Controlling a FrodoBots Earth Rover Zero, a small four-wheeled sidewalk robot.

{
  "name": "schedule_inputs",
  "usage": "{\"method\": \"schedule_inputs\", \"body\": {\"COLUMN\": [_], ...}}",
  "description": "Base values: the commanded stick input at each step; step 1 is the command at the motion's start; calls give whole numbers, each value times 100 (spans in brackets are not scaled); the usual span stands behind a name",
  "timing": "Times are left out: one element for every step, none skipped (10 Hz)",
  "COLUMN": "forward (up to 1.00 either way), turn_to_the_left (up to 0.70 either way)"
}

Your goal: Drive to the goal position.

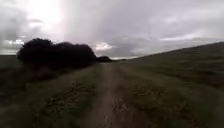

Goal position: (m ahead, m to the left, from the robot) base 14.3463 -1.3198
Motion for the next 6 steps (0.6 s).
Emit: {"method": "schedule_inputs", "body": {"forward": [70,70,70,70,70,70], "turn_to_the_left": [0,0,0,0,0,0]}}
